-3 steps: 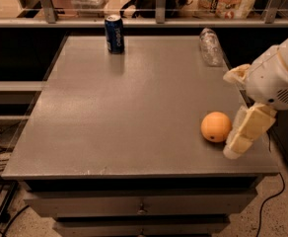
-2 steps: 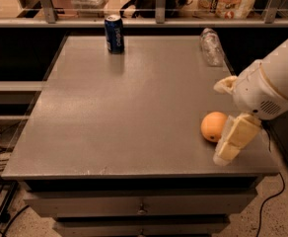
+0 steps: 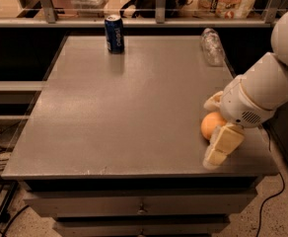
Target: Move orange near pepsi can
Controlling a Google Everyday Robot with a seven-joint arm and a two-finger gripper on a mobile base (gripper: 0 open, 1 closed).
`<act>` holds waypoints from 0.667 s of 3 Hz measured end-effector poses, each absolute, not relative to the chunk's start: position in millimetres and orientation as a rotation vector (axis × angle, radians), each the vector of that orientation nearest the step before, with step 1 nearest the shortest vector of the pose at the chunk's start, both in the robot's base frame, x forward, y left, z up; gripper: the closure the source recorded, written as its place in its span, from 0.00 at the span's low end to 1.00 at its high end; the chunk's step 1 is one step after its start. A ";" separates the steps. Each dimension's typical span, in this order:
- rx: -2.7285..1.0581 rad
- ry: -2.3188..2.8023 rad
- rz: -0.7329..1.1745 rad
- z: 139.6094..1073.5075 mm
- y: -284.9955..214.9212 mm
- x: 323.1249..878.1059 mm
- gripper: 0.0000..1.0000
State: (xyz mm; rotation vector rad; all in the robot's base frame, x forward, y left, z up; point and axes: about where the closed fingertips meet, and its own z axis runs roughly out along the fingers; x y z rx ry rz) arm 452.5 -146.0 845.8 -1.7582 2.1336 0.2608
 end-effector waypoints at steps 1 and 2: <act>-1.765 2.151 0.248 839.8 -146.4 453.2 0.42; -1.760 2.145 0.221 847.0 -143.8 456.4 0.65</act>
Offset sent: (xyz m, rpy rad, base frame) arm 0.0088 0.0034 0.0119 -0.0332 -0.0383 -0.0195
